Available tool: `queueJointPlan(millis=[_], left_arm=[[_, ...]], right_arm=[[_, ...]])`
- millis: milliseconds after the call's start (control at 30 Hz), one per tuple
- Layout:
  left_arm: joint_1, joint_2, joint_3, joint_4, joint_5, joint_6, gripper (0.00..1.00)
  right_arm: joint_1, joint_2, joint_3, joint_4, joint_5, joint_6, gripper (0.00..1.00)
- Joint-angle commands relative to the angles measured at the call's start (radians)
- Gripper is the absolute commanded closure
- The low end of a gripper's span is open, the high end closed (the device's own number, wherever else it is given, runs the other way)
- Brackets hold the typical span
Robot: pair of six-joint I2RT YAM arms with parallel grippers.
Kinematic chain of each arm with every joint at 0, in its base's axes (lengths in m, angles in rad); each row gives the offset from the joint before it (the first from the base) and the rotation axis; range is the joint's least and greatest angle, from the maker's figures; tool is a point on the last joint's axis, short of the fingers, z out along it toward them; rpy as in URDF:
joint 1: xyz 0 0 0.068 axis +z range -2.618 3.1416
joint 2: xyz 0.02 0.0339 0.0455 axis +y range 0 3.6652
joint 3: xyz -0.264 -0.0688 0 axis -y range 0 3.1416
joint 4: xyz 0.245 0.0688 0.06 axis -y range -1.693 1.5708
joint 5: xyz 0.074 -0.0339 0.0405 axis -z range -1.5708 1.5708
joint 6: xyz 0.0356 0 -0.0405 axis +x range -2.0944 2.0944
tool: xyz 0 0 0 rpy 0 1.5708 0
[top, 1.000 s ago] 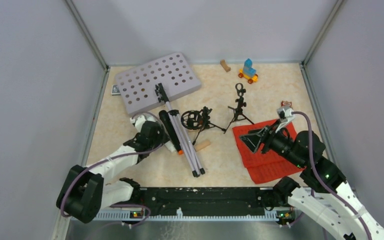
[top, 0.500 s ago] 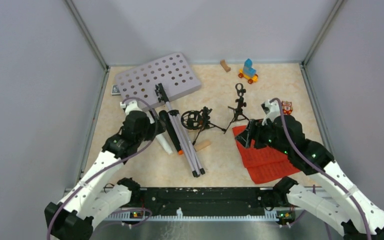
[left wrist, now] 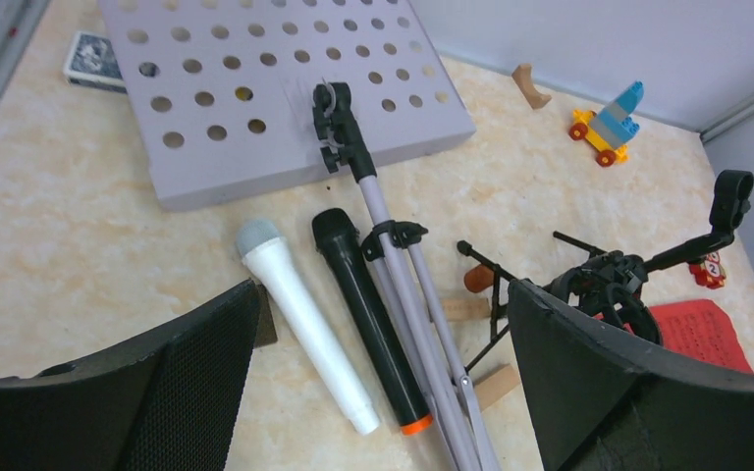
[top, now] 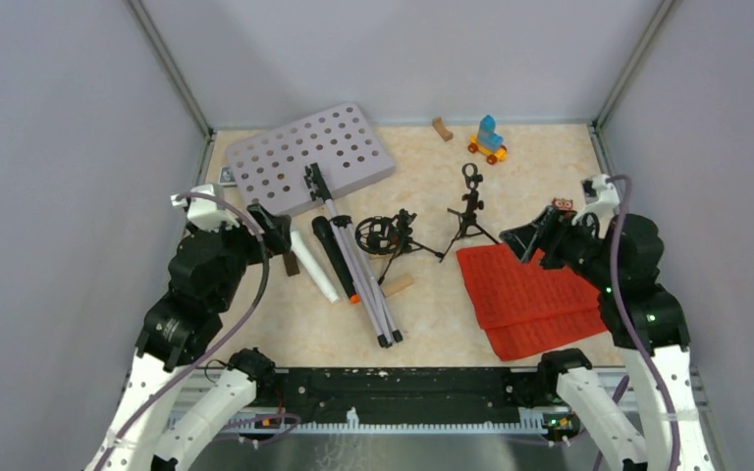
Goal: Pack up the instrument practice props
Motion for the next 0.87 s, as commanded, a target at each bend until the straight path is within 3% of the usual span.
queueJointPlan(millis=[0, 200, 500, 833], left_arm=[[-0.004, -0.038, 0.018, -0.027, -0.027, 0.103, 0.01], [-0.004, -0.142, -0.056, 0.054, 0.000, 0.199, 0.01], [-0.004, -0.161, -0.132, 0.111, 0.017, 0.230, 0.01], [-0.003, -0.136, -0.133, 0.128, 0.011, 0.192, 0.01]], right_arm=[[-0.013, -0.091, 0.129, 0.011, 0.095, -0.077, 0.28], [-0.014, -0.234, 0.155, 0.033, 0.280, -0.196, 0.28], [-0.014, -0.397, 0.076, 0.108, 0.282, -0.359, 0.27], [-0.013, -0.413, 0.039, 0.119, 0.287, -0.412, 0.26]])
